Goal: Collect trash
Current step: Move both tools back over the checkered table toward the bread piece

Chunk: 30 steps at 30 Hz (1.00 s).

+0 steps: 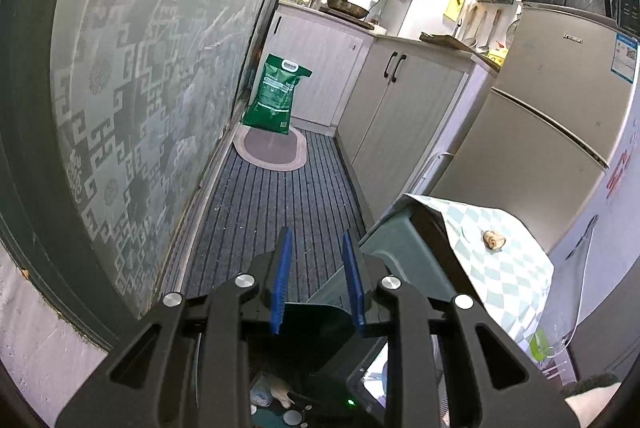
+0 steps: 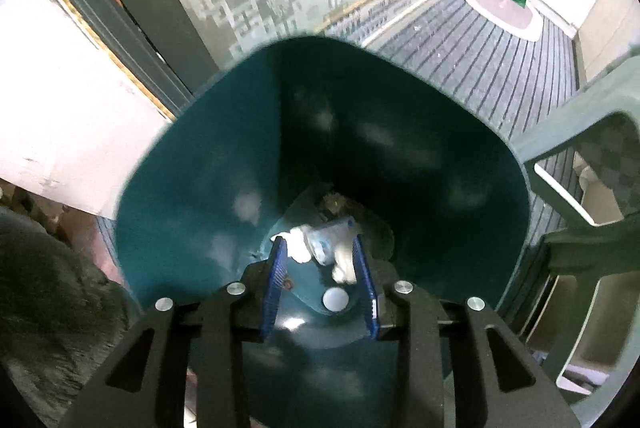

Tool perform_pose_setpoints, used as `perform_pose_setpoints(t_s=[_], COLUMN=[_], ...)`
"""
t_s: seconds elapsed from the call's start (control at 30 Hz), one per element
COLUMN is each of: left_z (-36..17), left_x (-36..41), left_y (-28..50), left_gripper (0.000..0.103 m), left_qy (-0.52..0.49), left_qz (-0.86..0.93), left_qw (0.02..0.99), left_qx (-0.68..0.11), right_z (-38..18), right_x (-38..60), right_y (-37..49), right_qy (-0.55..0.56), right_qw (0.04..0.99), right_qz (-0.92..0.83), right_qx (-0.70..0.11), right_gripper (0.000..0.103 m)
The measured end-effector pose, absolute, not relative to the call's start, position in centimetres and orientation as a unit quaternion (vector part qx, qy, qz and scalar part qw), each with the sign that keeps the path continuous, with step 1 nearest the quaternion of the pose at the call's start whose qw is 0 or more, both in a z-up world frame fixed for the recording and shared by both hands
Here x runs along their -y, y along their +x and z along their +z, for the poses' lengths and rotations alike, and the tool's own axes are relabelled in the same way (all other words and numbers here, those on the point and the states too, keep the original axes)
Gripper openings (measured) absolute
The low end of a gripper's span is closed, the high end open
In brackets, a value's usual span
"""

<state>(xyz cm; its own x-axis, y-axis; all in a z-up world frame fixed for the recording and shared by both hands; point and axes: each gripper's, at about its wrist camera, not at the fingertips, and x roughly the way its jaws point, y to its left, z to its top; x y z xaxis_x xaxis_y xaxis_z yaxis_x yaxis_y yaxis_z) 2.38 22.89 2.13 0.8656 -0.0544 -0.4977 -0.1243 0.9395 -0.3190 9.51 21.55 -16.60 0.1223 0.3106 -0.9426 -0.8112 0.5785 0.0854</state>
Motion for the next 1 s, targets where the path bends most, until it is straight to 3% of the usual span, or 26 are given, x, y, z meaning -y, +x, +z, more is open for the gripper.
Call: perform_pose_setpoints(t_s=[0.57,1.0], left_z=[4.8,4.7], left_x=[-22.3,-18.6], left_y=[1.7,4.3], left_gripper=[0.031,0.036], left_qy=[-0.181,-0.157], left_qz=[0.015,-0.001], left_qw=[0.962,0.963], left_qx=[-0.202,-0.220], right_z=[-4.7,1.0], right_x=[-19.0,-10.2], right_y=[8.7,13.2], right_qy=[-0.188,-0.124], right_qw=[0.780,0.844], right_qz=[0.426,0.369], right_qx=[-0.419,-0.369], right_gripper=[0.035,0.044])
